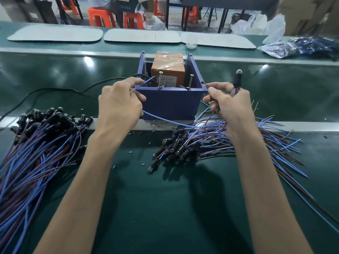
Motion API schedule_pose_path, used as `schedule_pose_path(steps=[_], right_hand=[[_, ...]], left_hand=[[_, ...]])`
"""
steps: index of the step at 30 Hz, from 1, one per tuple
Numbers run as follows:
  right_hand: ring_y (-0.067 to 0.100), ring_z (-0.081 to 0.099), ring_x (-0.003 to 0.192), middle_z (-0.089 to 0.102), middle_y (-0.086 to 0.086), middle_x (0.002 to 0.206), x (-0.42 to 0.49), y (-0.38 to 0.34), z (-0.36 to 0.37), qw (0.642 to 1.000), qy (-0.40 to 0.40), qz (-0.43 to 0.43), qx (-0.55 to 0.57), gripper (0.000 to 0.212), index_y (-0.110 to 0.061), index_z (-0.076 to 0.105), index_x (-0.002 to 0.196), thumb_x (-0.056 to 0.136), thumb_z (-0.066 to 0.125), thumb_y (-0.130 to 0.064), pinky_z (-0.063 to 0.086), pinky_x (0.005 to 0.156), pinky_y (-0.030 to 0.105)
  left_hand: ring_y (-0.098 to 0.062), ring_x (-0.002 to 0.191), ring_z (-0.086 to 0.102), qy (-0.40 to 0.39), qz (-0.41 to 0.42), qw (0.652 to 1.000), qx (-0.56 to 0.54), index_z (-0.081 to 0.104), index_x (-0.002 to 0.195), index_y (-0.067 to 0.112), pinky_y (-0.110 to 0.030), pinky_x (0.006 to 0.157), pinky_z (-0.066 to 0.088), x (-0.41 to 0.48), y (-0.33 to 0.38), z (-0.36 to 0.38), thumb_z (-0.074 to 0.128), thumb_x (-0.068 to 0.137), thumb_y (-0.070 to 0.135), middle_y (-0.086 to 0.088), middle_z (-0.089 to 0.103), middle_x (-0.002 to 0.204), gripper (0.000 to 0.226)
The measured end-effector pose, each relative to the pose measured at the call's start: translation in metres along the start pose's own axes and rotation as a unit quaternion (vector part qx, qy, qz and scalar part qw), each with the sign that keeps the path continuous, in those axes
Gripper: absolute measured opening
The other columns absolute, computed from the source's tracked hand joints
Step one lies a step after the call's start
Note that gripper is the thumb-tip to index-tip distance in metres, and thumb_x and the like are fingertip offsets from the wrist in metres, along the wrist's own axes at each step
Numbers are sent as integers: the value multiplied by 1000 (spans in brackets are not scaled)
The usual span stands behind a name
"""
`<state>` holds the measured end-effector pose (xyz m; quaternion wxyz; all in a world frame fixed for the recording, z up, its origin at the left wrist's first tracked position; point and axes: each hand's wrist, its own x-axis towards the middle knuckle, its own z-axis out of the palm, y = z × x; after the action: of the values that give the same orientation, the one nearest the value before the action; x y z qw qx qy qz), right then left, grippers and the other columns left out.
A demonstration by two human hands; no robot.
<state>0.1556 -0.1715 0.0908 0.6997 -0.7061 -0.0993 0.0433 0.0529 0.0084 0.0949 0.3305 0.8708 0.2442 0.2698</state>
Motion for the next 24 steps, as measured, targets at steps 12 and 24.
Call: schedule_pose_path(steps=[12,24], right_hand=[[1,47,41,65,-9,55,4,5,1,999,9,32,-20,23,-17,69,86,91,51,-4,33,40,10],[1,53,43,70,-2,73,4,5,3,999,-8,38,-20,26,-15,68,91,92,47,0,34,40,7]], left_hand=[[-2,51,64,-18,-12,999,-37,65,119,25,-2,47,37,4,-6,0,41,93,0,13,69,80,44],[-7,60,68,-30,0,999,-42,62,127,18,-24,76,52,4,-5,8,45,95,6,7,71,85,37]])
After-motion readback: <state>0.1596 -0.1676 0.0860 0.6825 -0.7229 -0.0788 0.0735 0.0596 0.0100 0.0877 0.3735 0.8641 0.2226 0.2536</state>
